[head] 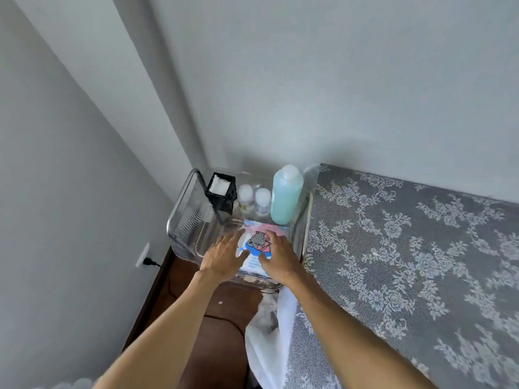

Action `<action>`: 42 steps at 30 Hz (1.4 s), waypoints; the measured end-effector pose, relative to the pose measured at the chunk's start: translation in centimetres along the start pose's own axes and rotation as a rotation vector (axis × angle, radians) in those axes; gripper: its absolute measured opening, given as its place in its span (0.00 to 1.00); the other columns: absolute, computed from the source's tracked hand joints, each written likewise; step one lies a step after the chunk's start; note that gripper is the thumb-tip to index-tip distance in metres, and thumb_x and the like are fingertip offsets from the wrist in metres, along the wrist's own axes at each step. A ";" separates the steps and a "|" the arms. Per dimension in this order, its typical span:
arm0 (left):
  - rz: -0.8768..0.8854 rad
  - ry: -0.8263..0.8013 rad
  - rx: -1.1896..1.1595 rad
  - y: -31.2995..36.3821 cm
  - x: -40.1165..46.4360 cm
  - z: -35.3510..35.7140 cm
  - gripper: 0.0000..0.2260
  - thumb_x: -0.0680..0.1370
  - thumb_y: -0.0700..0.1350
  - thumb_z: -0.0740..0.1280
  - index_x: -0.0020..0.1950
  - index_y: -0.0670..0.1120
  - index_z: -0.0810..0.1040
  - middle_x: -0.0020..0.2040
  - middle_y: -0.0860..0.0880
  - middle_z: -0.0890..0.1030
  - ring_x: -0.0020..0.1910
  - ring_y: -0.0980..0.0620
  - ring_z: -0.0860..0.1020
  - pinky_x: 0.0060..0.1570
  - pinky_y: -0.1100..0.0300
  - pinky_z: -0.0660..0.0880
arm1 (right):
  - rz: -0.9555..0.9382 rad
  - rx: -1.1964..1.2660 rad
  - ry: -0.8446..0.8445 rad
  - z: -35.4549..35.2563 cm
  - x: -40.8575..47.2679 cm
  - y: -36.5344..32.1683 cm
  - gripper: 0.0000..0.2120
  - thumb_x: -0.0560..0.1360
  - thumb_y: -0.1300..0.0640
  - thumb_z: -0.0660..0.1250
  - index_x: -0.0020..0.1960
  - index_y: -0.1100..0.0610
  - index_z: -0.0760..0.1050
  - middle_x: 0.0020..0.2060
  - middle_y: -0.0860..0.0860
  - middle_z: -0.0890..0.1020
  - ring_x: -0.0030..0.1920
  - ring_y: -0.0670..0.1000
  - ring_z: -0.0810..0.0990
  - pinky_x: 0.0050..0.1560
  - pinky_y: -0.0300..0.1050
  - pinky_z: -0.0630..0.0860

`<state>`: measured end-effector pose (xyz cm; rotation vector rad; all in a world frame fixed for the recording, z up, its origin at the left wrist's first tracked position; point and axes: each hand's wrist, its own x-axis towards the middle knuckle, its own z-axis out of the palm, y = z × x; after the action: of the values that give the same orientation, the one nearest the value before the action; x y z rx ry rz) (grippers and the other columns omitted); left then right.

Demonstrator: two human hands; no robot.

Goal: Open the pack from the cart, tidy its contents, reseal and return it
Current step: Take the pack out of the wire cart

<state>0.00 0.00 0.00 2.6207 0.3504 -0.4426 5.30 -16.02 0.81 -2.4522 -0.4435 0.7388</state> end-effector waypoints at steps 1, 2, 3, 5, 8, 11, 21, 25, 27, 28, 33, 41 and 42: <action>-0.006 -0.019 -0.003 -0.1 0.7 0.4 0.27 0.81 0.58 0.60 0.78 0.55 0.56 0.76 0.47 0.66 0.73 0.43 0.66 0.66 0.44 0.70 | 0.038 0.002 0.005 0.5 0.7 0.1 0.30 0.76 0.53 0.64 0.75 0.53 0.57 0.67 0.59 0.68 0.69 0.62 0.67 0.69 0.57 0.65; -0.018 -0.022 -0.001 -0.3 1.4 0.8 0.27 0.81 0.58 0.60 0.78 0.56 0.56 0.75 0.47 0.66 0.72 0.43 0.67 0.65 0.44 0.71 | 0.092 0.010 0.012 0.8 1.4 0.2 0.30 0.77 0.53 0.64 0.75 0.53 0.57 0.68 0.60 0.67 0.68 0.63 0.67 0.69 0.56 0.65; -0.028 -0.035 0.003 -0.6 2.0 1.3 0.27 0.81 0.57 0.60 0.78 0.56 0.56 0.75 0.48 0.67 0.71 0.43 0.67 0.64 0.44 0.72 | 0.142 0.017 0.006 1.2 2.0 0.4 0.30 0.77 0.54 0.64 0.75 0.53 0.57 0.69 0.60 0.66 0.68 0.63 0.67 0.69 0.55 0.66; -0.043 -0.070 -0.001 -1.1 2.8 2.2 0.27 0.81 0.57 0.60 0.78 0.58 0.55 0.75 0.49 0.66 0.70 0.44 0.69 0.62 0.44 0.73 | 0.233 0.033 -0.020 1.8 3.1 0.7 0.30 0.77 0.54 0.64 0.75 0.53 0.56 0.70 0.61 0.64 0.68 0.64 0.67 0.69 0.54 0.65; -0.029 -0.130 -0.022 -1.8 3.9 3.5 0.28 0.81 0.56 0.61 0.78 0.60 0.54 0.75 0.48 0.65 0.69 0.43 0.70 0.63 0.43 0.73 | 0.304 0.001 -0.077 2.5 4.6 1.6 0.30 0.78 0.52 0.63 0.76 0.52 0.54 0.70 0.63 0.63 0.68 0.66 0.67 0.68 0.56 0.67; -0.038 -0.174 -0.086 -2.4 4.8 4.2 0.29 0.81 0.54 0.62 0.78 0.61 0.53 0.73 0.46 0.67 0.67 0.43 0.73 0.62 0.43 0.73 | 0.319 -0.077 -0.119 2.8 5.5 2.4 0.30 0.78 0.50 0.62 0.76 0.49 0.52 0.67 0.62 0.70 0.65 0.64 0.72 0.64 0.57 0.71; -0.020 -0.170 -0.197 -3.9 6.0 5.3 0.30 0.81 0.46 0.64 0.79 0.60 0.53 0.68 0.43 0.72 0.65 0.42 0.73 0.62 0.47 0.73 | 0.237 -0.015 -0.135 4.2 6.6 2.6 0.35 0.79 0.53 0.63 0.78 0.42 0.46 0.68 0.63 0.68 0.61 0.63 0.76 0.60 0.54 0.75; -0.023 -0.093 -0.187 -3.9 5.2 4.3 0.30 0.81 0.46 0.63 0.79 0.58 0.53 0.70 0.44 0.71 0.65 0.42 0.75 0.59 0.46 0.75 | 0.175 0.009 -0.082 4.3 6.5 1.3 0.35 0.79 0.54 0.63 0.78 0.44 0.46 0.68 0.62 0.66 0.61 0.63 0.75 0.59 0.54 0.75; -0.032 -0.055 -0.185 -4.0 4.4 3.3 0.30 0.81 0.47 0.63 0.79 0.59 0.52 0.70 0.44 0.71 0.64 0.42 0.75 0.56 0.44 0.76 | 0.135 0.007 -0.056 4.1 6.3 0.4 0.34 0.79 0.54 0.63 0.78 0.43 0.47 0.65 0.61 0.68 0.61 0.62 0.74 0.59 0.55 0.75; -0.034 -0.040 -0.181 -4.1 3.9 2.7 0.30 0.82 0.47 0.63 0.79 0.60 0.52 0.71 0.45 0.70 0.65 0.42 0.75 0.56 0.43 0.77 | 0.117 0.007 -0.045 4.0 6.0 0.1 0.34 0.79 0.54 0.63 0.78 0.43 0.47 0.64 0.61 0.68 0.60 0.62 0.74 0.59 0.56 0.75; 0.038 -0.014 -0.129 -4.1 1.2 -0.8 0.31 0.82 0.51 0.62 0.78 0.64 0.47 0.77 0.47 0.62 0.68 0.44 0.73 0.65 0.38 0.72 | 0.029 0.025 0.001 2.7 3.7 -1.7 0.35 0.78 0.53 0.64 0.78 0.42 0.47 0.64 0.61 0.69 0.61 0.62 0.74 0.59 0.56 0.75; 0.109 0.251 -0.048 0.3 -3.8 -6.6 0.32 0.81 0.49 0.63 0.78 0.61 0.49 0.68 0.48 0.68 0.44 0.49 0.80 0.39 0.47 0.82 | -0.228 0.126 0.227 -3.0 -1.9 -4.8 0.37 0.77 0.57 0.66 0.77 0.41 0.49 0.59 0.58 0.72 0.50 0.55 0.78 0.50 0.46 0.76; 0.124 0.296 -0.034 1.1 -4.6 -7.2 0.32 0.81 0.49 0.64 0.78 0.62 0.49 0.67 0.49 0.69 0.44 0.49 0.81 0.37 0.49 0.82 | -0.272 0.126 0.259 -4.1 -2.9 -4.8 0.37 0.77 0.57 0.67 0.77 0.41 0.49 0.58 0.57 0.72 0.49 0.55 0.78 0.51 0.48 0.77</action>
<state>-2.09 1.67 8.17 2.6570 0.2829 -0.0056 4.62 -15.11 7.63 -2.2683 -0.5941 0.3210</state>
